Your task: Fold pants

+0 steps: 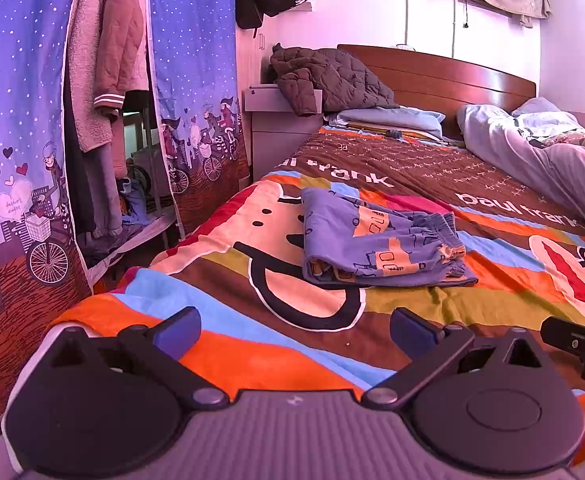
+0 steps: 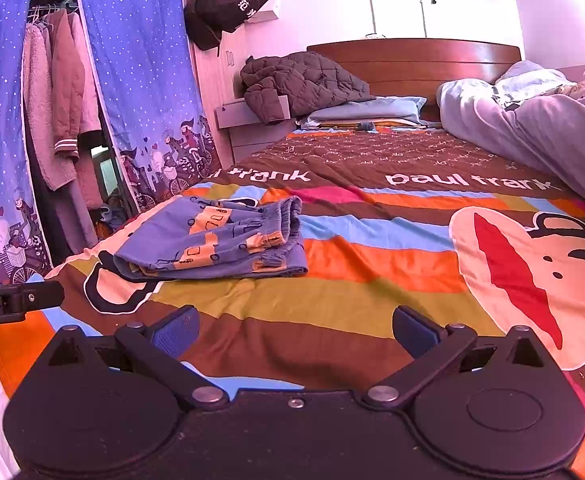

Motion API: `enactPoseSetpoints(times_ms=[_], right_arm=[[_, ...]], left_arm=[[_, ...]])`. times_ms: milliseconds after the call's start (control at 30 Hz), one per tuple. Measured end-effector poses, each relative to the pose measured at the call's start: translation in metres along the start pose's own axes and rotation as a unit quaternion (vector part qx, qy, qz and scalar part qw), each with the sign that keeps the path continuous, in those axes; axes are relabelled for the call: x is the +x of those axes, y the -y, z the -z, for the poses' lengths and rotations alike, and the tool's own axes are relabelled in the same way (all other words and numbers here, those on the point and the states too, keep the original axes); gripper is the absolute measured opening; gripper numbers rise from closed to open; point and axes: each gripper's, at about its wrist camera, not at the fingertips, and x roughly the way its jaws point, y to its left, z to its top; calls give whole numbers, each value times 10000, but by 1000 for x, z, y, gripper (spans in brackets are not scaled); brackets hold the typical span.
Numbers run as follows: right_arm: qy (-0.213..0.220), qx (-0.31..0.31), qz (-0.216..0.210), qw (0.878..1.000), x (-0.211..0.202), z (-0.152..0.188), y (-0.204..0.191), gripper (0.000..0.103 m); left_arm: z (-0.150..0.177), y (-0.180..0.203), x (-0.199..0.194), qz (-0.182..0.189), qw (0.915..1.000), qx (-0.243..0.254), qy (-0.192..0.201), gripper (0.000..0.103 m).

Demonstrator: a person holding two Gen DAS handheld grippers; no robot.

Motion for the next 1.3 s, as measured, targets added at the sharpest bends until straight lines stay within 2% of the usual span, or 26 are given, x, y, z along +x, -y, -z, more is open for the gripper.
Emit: enactPoseSetpoints(times_ms=[400, 600, 1300], right_arm=[[83, -213, 52, 9997, -1, 4, -3, 102], [68, -202, 55, 9998, -1, 5, -3, 102], [65, -236, 39, 9997, -1, 5, -4, 102]], left_arm=[[0, 0, -1, -10, 10000, 9, -38, 103], [2, 4, 0, -15, 9998, 145, -136, 103], [2, 4, 2, -10, 9998, 184, -117, 103]])
